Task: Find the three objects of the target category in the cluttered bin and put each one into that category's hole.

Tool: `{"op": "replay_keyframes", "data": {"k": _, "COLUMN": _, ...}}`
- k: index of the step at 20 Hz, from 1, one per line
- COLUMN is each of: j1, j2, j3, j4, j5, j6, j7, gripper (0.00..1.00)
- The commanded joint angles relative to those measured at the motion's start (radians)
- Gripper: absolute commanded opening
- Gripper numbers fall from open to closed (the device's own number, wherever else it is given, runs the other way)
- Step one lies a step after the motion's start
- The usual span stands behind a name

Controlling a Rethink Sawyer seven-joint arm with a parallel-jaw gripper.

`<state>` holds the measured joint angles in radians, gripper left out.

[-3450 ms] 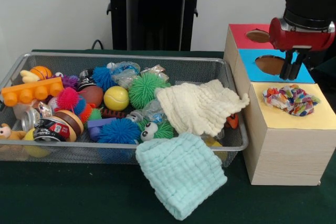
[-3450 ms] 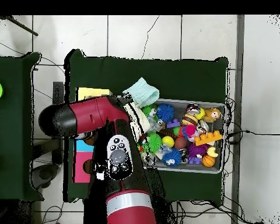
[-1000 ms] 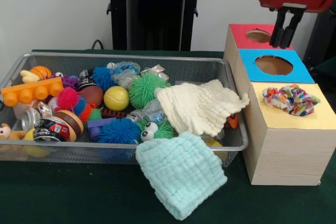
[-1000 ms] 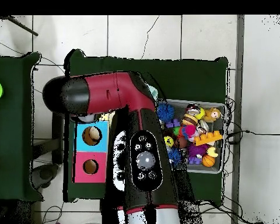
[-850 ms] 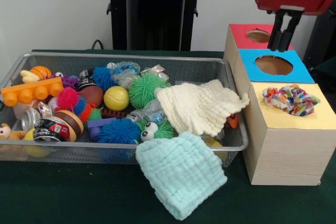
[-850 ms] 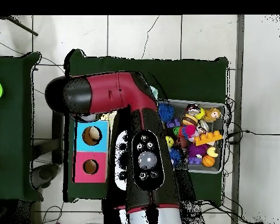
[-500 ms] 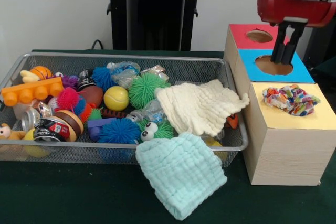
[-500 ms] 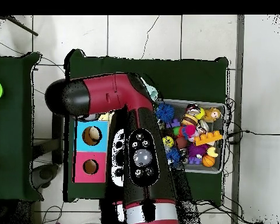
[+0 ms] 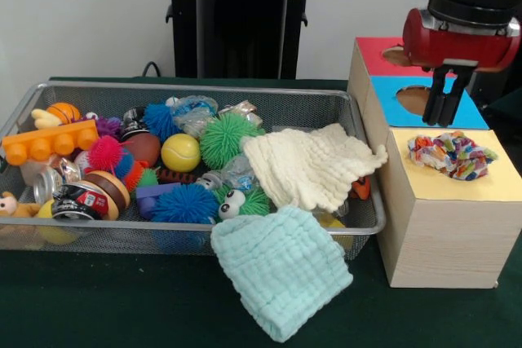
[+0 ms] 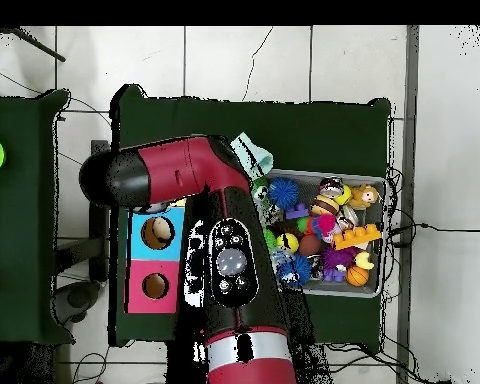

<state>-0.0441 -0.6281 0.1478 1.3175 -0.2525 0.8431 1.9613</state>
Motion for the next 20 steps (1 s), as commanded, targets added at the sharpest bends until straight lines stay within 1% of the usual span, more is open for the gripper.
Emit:
{"op": "replay_keyframes", "data": {"k": 1, "j1": -0.004, "j2": 0.057, "j3": 0.019, "j4": 0.117, "j5": -0.048, "j6": -0.056, "j7": 0.014, "gripper": 0.00}}
{"op": "replay_keyframes", "data": {"k": 7, "j1": -0.001, "j2": 0.066, "j3": 0.016, "j4": 0.117, "j5": -0.054, "j6": -0.071, "j7": 0.022, "gripper": 0.00}}
{"op": "replay_keyframes", "data": {"k": 12, "j1": 0.004, "j2": 0.085, "j3": 0.013, "j4": 0.117, "j5": -0.068, "j6": -0.104, "j7": 0.034, "gripper": 0.00}}
{"op": "replay_keyframes", "data": {"k": 14, "j1": 0.018, "j2": 0.086, "j3": 0.003, "j4": 0.108, "j5": -0.072, "j6": -0.093, "j7": 0.045, "gripper": 0.00}}
{"op": "replay_keyframes", "data": {"k": 20, "j1": 0.039, "j2": 0.080, "j3": -0.001, "j4": 0.095, "j5": -0.046, "j6": -0.061, "j7": 0.072, "gripper": 0.00}}
